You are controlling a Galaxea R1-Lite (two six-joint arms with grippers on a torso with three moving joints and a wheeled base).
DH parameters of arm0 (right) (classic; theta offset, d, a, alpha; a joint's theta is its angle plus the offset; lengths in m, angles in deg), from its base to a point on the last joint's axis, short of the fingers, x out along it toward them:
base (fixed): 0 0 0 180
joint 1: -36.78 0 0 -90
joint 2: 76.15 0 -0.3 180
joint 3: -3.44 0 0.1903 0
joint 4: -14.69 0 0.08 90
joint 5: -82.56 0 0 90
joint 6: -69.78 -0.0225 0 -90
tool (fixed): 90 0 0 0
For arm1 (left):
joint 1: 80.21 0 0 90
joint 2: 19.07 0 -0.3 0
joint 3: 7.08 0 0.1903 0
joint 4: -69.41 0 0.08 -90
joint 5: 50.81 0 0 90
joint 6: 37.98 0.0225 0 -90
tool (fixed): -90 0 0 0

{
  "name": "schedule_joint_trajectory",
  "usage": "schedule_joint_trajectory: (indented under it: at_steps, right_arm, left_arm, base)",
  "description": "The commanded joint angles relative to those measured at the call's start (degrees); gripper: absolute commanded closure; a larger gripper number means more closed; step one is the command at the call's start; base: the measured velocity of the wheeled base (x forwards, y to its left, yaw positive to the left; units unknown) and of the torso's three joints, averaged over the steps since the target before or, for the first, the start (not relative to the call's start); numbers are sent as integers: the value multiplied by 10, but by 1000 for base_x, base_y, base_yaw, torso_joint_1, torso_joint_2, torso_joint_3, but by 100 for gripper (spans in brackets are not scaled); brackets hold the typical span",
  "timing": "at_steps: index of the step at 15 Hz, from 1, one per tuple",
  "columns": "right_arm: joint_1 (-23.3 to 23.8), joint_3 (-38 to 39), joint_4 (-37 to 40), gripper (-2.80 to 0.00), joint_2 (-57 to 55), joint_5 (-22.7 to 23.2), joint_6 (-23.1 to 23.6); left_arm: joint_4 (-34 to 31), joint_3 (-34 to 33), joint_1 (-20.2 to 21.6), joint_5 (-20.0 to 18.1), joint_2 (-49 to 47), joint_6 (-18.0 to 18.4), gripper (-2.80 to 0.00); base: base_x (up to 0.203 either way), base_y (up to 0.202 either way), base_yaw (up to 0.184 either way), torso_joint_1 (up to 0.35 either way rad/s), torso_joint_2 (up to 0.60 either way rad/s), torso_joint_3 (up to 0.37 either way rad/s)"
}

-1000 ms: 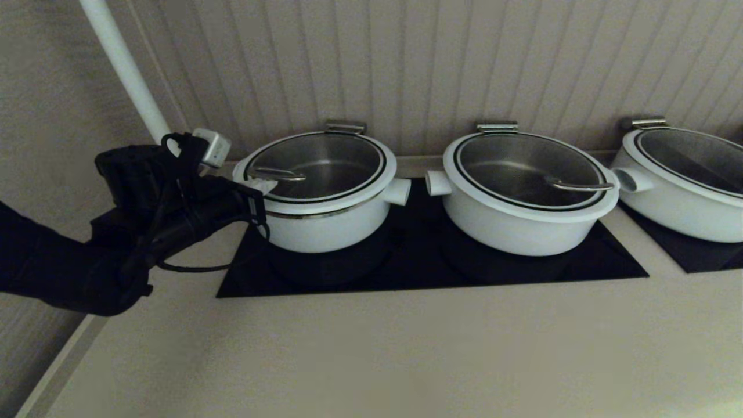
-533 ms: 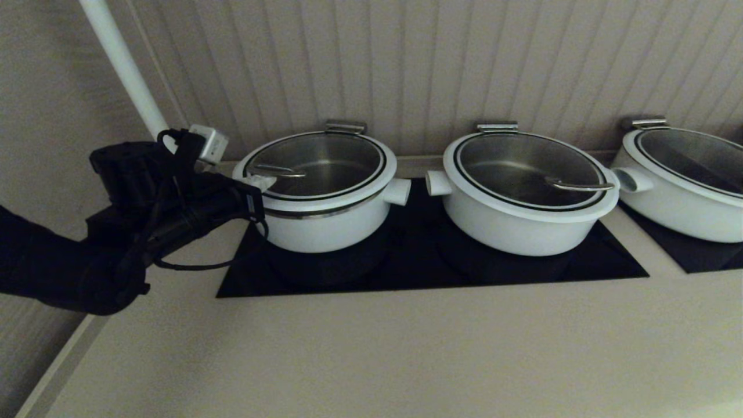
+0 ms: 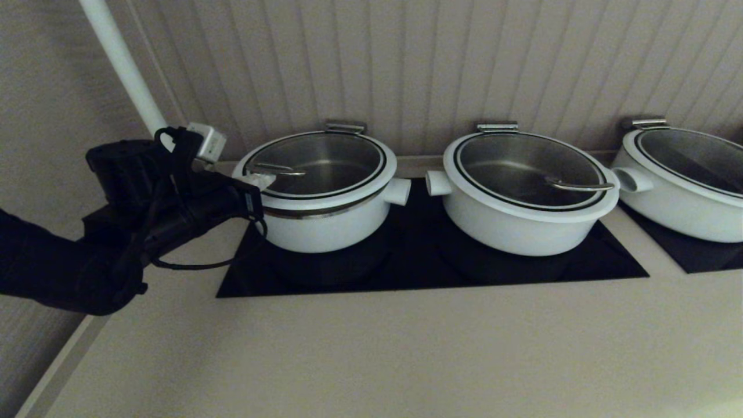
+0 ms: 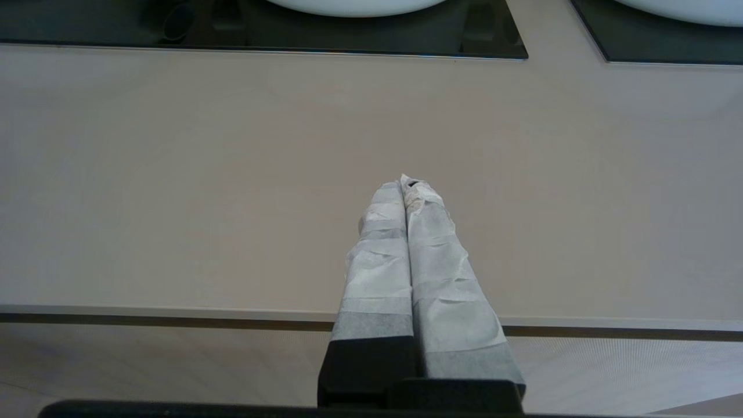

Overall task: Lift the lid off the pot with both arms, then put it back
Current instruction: Open the food pot lid a small opening with the left arm

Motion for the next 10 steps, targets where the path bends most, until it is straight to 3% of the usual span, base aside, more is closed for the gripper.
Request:
schedule_joint_trajectory:
  at_steps: [1, 10]
  right_arm:
    - [0, 0, 0, 0, -1, 1, 4]
    - [0, 0, 0, 0, -1, 4, 9]
  left_arm:
    - [4, 1, 0, -1, 2, 0, 0]
    - [-1, 31, 0, -1, 2, 0, 0]
  base:
    - [0, 0, 0, 0, 0, 0]
    - [0, 0, 0, 0, 0, 0]
